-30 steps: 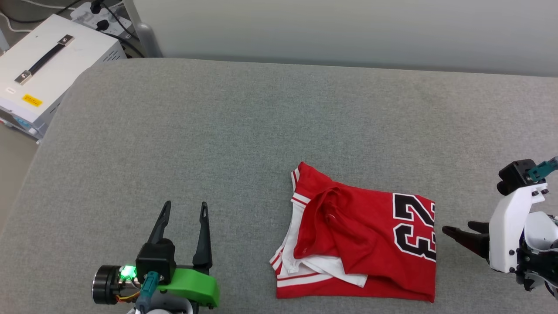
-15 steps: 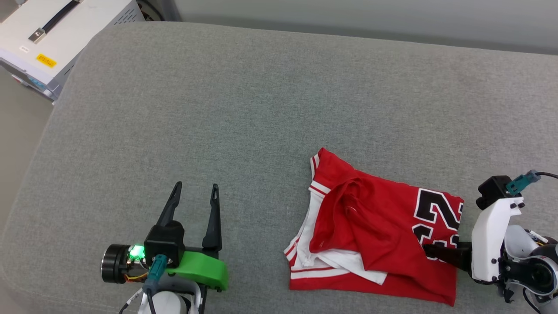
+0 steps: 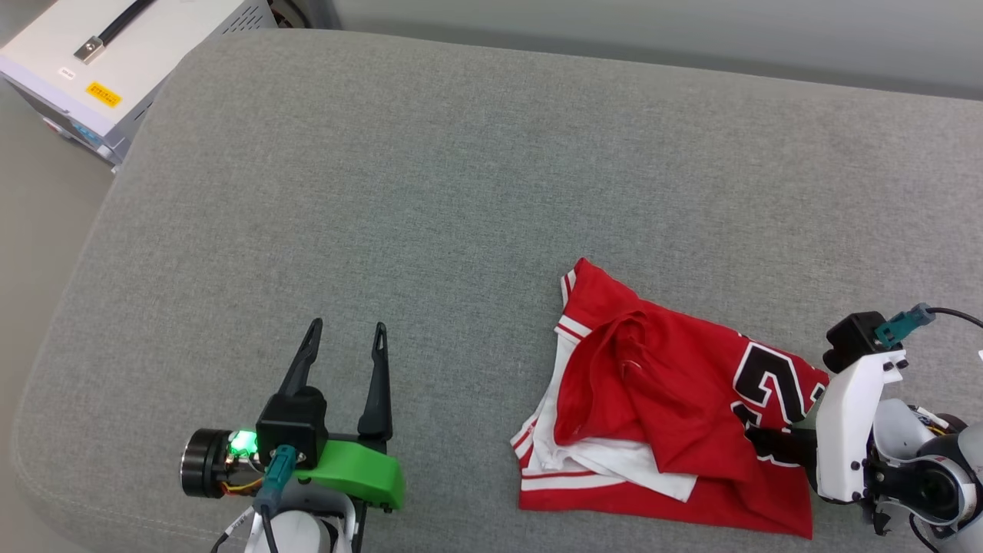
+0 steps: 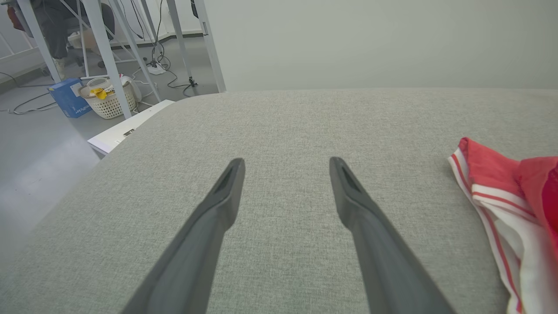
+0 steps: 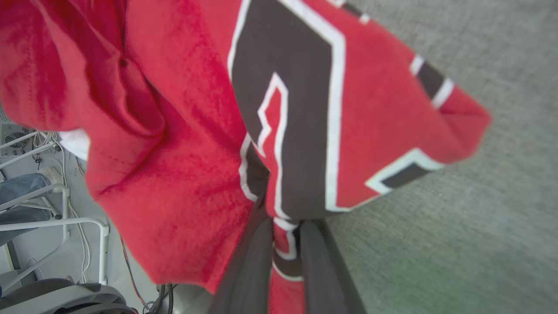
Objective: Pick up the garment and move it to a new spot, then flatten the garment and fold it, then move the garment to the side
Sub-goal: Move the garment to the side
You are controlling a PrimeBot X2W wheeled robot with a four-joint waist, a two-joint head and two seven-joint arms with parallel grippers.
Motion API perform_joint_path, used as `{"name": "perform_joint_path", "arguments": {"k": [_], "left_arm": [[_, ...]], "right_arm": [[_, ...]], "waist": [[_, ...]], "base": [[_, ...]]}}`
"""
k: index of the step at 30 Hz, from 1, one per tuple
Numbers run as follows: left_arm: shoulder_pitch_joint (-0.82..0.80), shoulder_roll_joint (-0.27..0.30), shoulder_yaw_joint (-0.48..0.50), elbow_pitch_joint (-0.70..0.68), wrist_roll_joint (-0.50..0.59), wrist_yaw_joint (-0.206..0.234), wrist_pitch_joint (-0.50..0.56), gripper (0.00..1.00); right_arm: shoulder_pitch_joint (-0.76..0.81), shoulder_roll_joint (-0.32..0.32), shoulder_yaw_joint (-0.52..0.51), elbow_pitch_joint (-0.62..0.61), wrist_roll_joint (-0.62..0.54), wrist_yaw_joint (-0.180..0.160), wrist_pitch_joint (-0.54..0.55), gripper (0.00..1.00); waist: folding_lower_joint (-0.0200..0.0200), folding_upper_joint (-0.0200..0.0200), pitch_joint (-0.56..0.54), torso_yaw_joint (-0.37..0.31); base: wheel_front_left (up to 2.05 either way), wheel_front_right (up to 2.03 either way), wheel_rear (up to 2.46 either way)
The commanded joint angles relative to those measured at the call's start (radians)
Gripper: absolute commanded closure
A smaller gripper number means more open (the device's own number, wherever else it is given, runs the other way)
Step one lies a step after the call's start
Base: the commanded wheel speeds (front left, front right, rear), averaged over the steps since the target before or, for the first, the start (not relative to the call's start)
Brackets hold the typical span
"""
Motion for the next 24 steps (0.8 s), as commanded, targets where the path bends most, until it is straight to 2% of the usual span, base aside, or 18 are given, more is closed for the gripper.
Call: {"name": "perform_joint_path", "arguments": {"k": [1, 11, 20, 24], "left_arm": [[-0.003, -0.006, 0.0, 0.004, -0.004, 0.006, -0.006, 0.0], [0.025, -0.006, 0.016, -0.003, 0.003, 0.006, -0.006, 0.0], [0.04, -0.001, 0.035, -0.024, 0.009, 0.006, -0.006, 0.0], [0.033, 0.004, 0.046, -0.035, 0.012, 0.006, -0.006, 0.0]], "right_arm": [[-0.009, 0.006, 0.019, 0.003, 0.006, -0.001, -0.009, 1.0], [-0.086, -0.095, 0.088, -0.124, -0.034, -0.001, -0.069, 1.0], [-0.161, -0.215, 0.132, -0.197, -0.088, -0.001, -0.089, 1.0], [-0.19, -0.247, 0.133, -0.204, -0.097, -0.001, -0.095, 1.0]], "waist": [[0.0, 0.0056, -0.014, -0.01], [0.0, 0.0056, -0.074, -0.081], [0.0, 0.0056, -0.069, -0.223], [0.0, 0.0056, -0.048, -0.288]], "base": [[0.0, 0.0, 0.0], [0.0, 0.0, 0.0], [0.0, 0.0, 0.0], [0.0, 0.0, 0.0]]}}
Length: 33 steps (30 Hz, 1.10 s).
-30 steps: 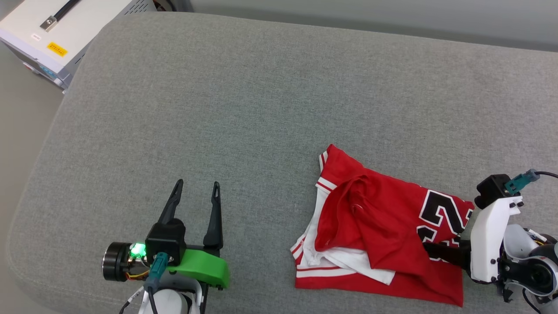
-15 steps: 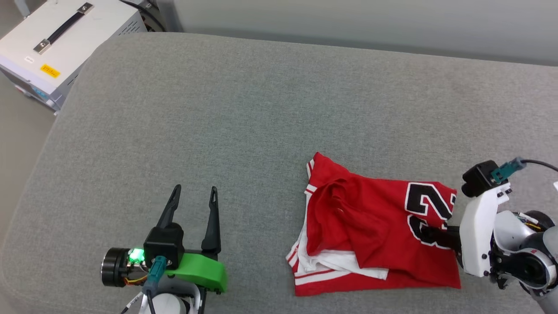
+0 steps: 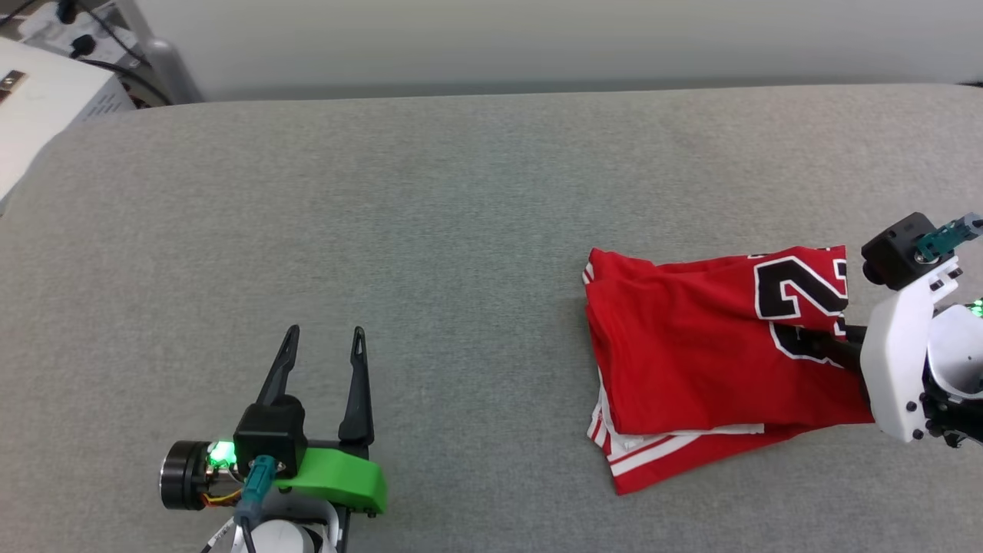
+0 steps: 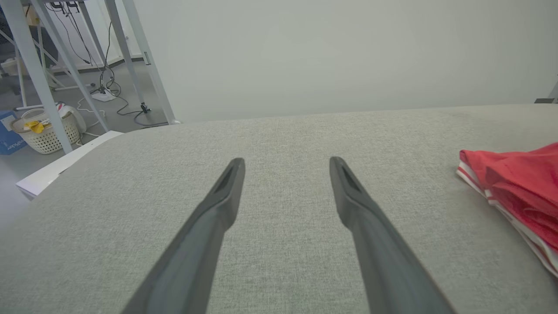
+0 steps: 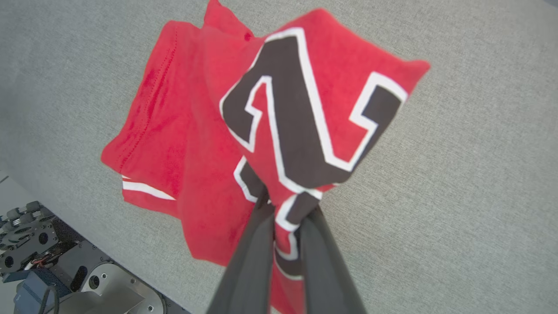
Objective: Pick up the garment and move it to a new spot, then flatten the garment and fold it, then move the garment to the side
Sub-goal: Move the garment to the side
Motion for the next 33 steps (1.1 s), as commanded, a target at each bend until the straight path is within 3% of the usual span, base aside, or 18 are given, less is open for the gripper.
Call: {"name": "perform_joint_path", "arguments": {"k": [1, 11, 24, 33], "left_arm": [[-0.002, 0.002, 0.007, -0.007, 0.005, 0.006, -0.006, 0.0], [-0.062, 0.02, 0.027, -0.039, 0.016, -0.001, -0.006, 0.0], [-0.162, 0.064, 0.039, -0.117, 0.033, -0.014, -0.006, 0.0], [-0.217, 0.089, 0.039, -0.152, 0.041, -0.019, -0.006, 0.0]], "right_arm": [[-0.023, -0.013, -0.001, -0.004, -0.008, -0.001, -0.008, 1.0], [-0.085, -0.07, -0.065, 0.07, -0.054, -0.001, -0.054, 1.0], [-0.242, -0.163, -0.223, 0.374, -0.193, -0.001, -0.112, 1.0], [-0.336, -0.142, -0.399, 0.585, -0.286, -0.001, -0.151, 1.0]], "waist": [[0.0, 0.0056, 0.025, -0.085], [0.0, 0.0056, 0.134, -0.166], [0.0, 0.0056, 0.327, -0.154], [0.0, 0.0056, 0.422, -0.142]], "base": [[0.0, 0.0, 0.0], [0.0, 0.0, 0.0], [0.0, 0.0, 0.0], [0.0, 0.0, 0.0]]}}
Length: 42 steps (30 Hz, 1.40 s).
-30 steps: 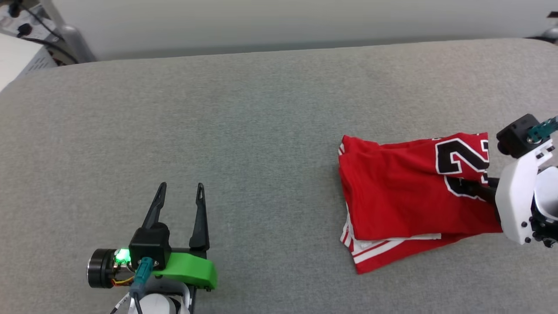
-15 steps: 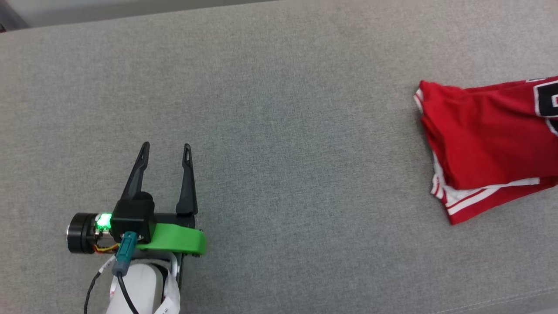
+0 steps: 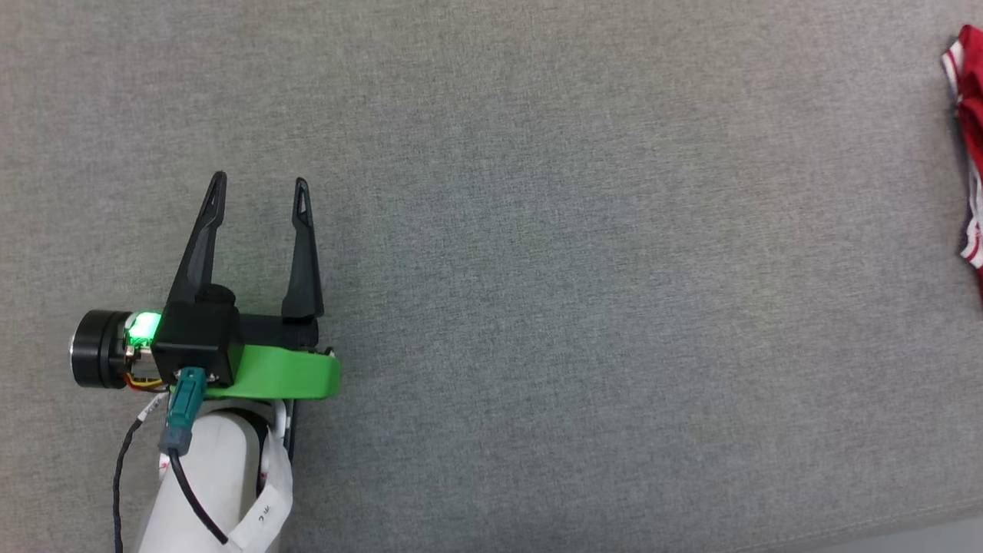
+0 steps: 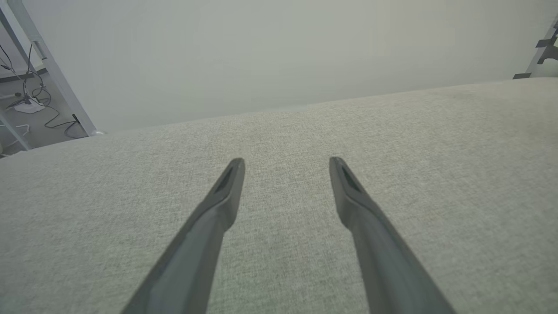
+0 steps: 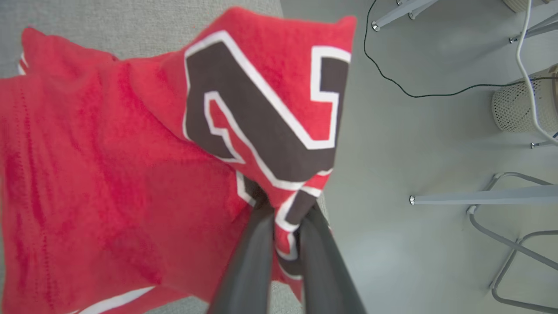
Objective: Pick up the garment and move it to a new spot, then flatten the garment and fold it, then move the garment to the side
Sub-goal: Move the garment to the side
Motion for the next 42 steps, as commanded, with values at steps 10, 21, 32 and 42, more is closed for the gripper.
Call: {"name": "perform_joint_path", "arguments": {"k": [10, 21, 32, 42], "left_arm": [[-0.021, 0.008, -0.017, -0.011, 0.016, 0.007, -0.006, 0.0], [0.034, -0.012, -0.03, 0.024, 0.0, 0.025, -0.006, 0.0], [0.139, -0.034, -0.024, 0.056, -0.025, 0.041, -0.006, 0.0], [0.191, -0.043, -0.006, 0.068, -0.035, 0.045, -0.006, 0.0]], "right_arm": [[-0.067, 0.067, -0.124, 0.15, -0.155, -0.001, -0.089, 0.0], [-0.088, 0.114, -0.156, 0.158, -0.313, -0.001, -0.338, 0.0], [-0.038, 0.279, -0.227, 0.059, -0.386, -0.001, -0.722, 0.0], [0.118, 0.509, -0.231, -0.21, -0.449, -0.001, -0.851, 0.0]], "waist": [[-0.0002, 0.0056, 0.048, 0.031], [-0.0002, 0.0056, -0.123, 0.055], [-0.0002, 0.0056, -0.292, 0.123], [-0.0002, 0.0056, -0.371, 0.184]], "base": [[0.0, 0.0, 0.0], [0.0, 0.0, 0.0], [0.0, 0.0, 0.0], [0.0, 0.0, 0.0]]}}
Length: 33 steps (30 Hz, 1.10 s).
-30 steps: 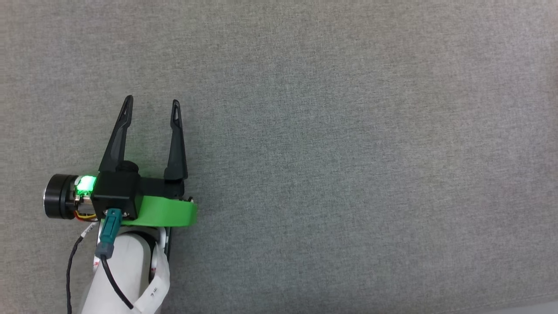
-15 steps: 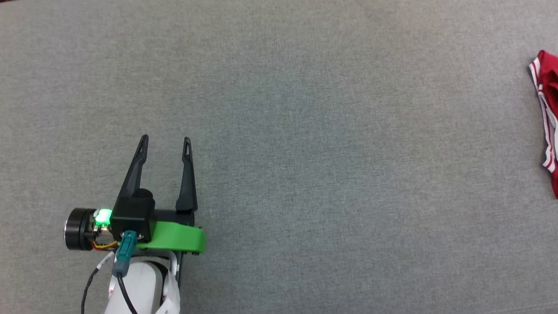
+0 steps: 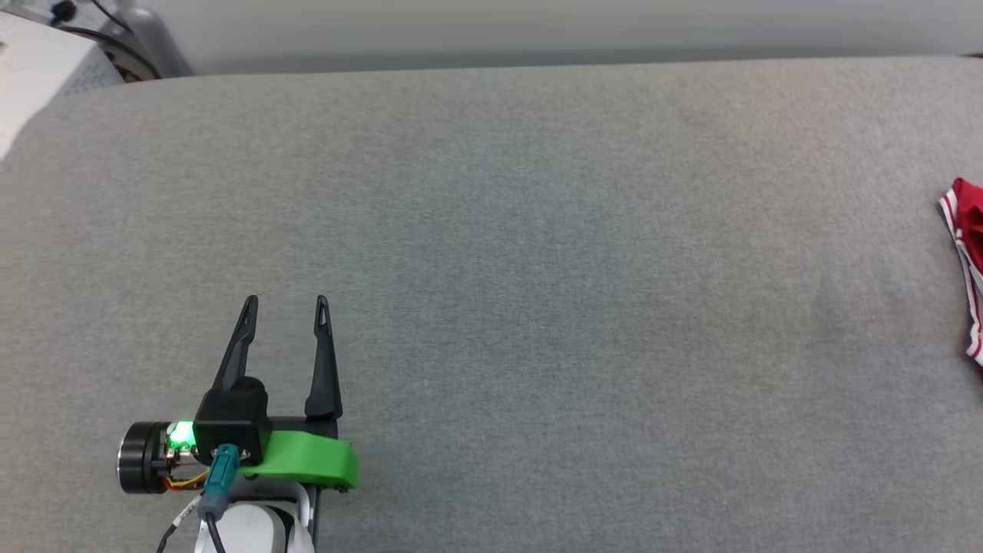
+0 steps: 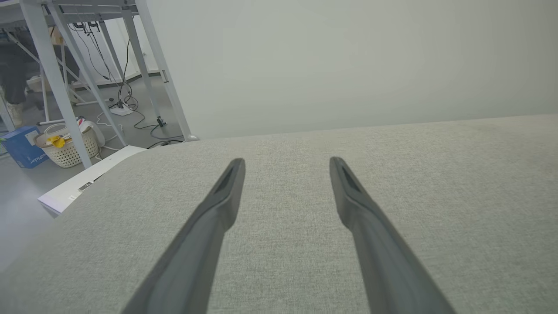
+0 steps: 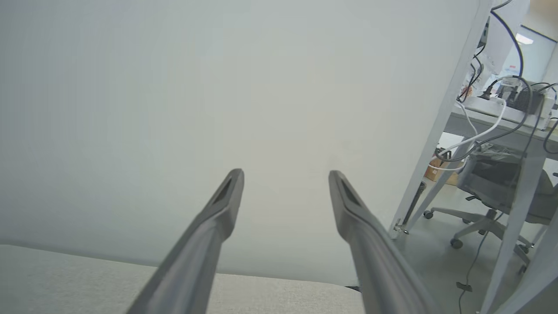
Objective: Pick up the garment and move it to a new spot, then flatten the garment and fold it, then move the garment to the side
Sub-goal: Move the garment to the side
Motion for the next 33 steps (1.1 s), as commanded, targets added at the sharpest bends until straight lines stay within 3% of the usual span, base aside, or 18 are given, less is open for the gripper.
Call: {"name": "perform_joint_path", "arguments": {"k": [1, 8, 16, 23, 33], "left_arm": [[0.014, -0.003, 0.007, 0.001, -0.007, 0.004, -0.006, 0.0], [0.03, -0.009, 0.013, 0.017, -0.01, -0.001, -0.006, 0.0], [0.059, -0.014, 0.021, 0.043, -0.01, -0.008, -0.006, 0.0], [0.084, -0.02, 0.026, 0.054, -0.016, -0.014, -0.006, 0.0], [0.125, -0.025, 0.032, 0.063, -0.026, -0.038, -0.006, 0.0]], "right_arm": [[0.042, 0.03, 0.008, -0.034, -0.009, -0.001, -0.008, 0.0], [0.21, 0.168, 0.053, -0.205, -0.02, -0.001, -0.009, 0.0], [0.427, 0.278, 0.086, -0.243, -0.002, -0.001, -0.01, 0.0], [0.574, 0.324, 0.063, -0.26, 0.021, -0.001, -0.01, 0.0], [0.722, 0.341, 0.067, -0.316, 0.005, -0.001, -0.01, 0.0]], "waist": [[0.0, 0.0056, -0.045, 0.042], [0.0, 0.0056, -0.09, 0.075], [0.0, 0.0056, -0.144, 0.102], [0.0, 0.0056, -0.174, 0.107], [0.0, 0.0056, -0.214, 0.097]], "base": [[0.0, 0.0, 0.0], [0.0, 0.0, 0.0], [0.0, 0.0, 0.0], [0.0, 0.0, 0.0], [0.0, 0.0, 0.0]]}}
